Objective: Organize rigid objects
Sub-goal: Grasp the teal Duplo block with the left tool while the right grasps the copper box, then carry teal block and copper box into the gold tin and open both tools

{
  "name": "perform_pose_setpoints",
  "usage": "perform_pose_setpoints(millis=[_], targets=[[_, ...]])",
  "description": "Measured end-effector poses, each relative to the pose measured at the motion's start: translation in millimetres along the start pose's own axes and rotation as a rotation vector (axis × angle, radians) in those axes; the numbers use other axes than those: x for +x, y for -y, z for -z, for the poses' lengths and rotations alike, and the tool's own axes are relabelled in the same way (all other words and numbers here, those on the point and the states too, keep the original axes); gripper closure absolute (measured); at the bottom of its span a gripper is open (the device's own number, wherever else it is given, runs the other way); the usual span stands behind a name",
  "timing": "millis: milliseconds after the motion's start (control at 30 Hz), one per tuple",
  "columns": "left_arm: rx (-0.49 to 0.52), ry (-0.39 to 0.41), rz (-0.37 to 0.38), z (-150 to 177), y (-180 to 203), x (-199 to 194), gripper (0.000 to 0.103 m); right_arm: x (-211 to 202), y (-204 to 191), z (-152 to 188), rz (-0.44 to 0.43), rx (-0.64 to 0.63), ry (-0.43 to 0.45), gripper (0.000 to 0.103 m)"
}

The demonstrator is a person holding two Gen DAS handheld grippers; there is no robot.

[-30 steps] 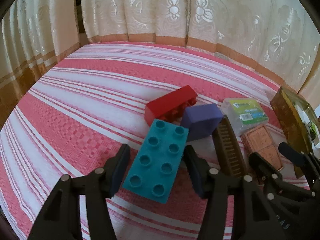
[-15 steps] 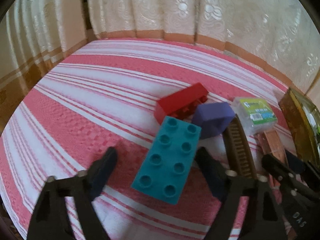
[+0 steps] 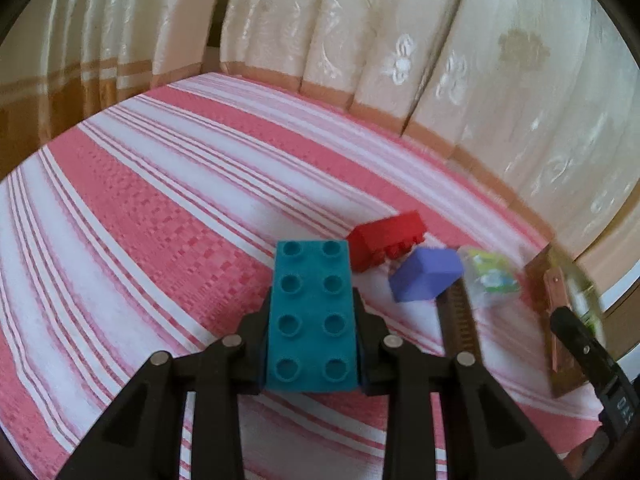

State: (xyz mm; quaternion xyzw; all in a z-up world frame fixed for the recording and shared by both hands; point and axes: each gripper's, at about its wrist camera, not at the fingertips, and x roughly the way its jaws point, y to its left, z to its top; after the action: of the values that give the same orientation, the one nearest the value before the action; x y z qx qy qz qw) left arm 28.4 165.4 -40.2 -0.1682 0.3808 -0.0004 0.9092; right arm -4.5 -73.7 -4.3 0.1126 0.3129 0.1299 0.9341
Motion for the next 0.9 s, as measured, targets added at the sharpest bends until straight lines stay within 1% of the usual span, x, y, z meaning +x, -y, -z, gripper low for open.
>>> perform_pose_setpoints(millis=[100,167,233,300,400,600,767,900], targets=[[-0.015,0.048,0.021,1.5,-1.5,-8.4,0.073,-12.4,0.4,-2.9,0.011,-0.008,0.071,0.055],[-0.011,0.102,0.019,2.9,1.6,-17.3,0.073,-18.4,1.7,-4.6,0.011,-0.006,0.104,0.055],[0.015,0.157,0.013,5.0,9.0,-26.0,0.073,-24.0,4.3,-6.3,0.004,0.001,0.131,0.055],[0.042,0.187,0.019,8.1,19.0,-30.6,0.073,-28.1,9.9,-8.5,-0.01,0.013,0.149,0.055],[0.076,0.185,0.039,10.6,35.1,-29.3,0.073,-31.8,17.8,-11.1,-0.007,0.03,0.163,0.055],[0.125,0.186,0.074,13.5,67.4,-30.8,0.073,-39.4,35.7,-10.7,0.039,0.029,0.172,0.055],[0.186,0.197,0.101,16.8,106.0,-31.6,0.073,-52.9,54.2,-12.4,0.08,0.021,0.197,0.055],[0.224,0.205,0.124,20.3,135.6,-31.6,0.073,-57.3,73.0,-13.8,0.107,0.044,0.201,0.055]])
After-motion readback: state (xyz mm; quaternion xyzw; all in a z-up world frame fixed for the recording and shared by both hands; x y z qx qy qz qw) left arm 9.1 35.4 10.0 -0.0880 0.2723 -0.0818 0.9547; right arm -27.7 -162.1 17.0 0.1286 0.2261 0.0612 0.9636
